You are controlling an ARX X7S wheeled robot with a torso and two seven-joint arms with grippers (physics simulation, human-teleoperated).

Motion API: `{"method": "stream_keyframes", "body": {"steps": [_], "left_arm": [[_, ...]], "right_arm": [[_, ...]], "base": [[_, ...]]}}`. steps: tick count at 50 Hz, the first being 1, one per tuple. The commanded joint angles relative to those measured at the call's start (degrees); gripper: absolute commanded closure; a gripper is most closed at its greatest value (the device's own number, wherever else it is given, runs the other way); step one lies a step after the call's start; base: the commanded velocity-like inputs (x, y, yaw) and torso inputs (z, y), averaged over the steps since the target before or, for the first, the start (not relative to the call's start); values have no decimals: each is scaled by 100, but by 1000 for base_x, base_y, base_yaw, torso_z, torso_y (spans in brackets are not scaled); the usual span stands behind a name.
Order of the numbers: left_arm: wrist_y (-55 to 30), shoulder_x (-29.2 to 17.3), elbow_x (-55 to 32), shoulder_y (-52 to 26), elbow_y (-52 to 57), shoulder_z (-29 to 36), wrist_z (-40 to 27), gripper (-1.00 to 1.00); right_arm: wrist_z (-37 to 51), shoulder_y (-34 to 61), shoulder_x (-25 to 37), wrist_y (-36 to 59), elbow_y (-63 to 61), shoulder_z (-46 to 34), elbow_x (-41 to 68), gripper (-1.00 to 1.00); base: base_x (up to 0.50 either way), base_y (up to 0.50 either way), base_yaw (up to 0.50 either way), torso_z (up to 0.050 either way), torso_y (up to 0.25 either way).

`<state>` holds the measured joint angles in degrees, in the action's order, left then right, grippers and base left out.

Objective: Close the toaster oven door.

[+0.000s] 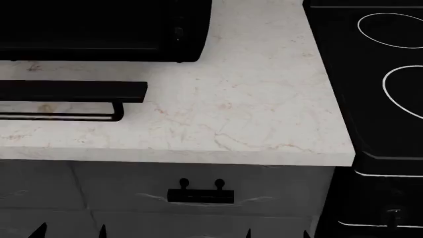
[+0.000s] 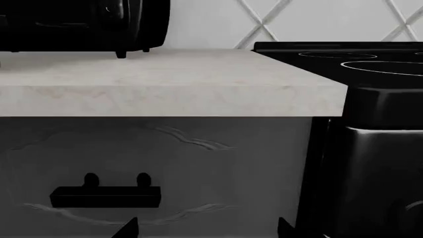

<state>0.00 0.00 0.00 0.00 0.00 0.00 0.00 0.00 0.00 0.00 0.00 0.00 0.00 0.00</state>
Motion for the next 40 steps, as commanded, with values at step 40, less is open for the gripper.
{"method": "stream_keyframes", "body": {"steps": [40], "left_arm": [[-169, -702, -910, 32, 327, 710, -378, -100]], "right_arm": [[671, -10, 599, -72, -31, -749, 641, -100]], "base": [[0, 0, 0, 38, 0]]}}
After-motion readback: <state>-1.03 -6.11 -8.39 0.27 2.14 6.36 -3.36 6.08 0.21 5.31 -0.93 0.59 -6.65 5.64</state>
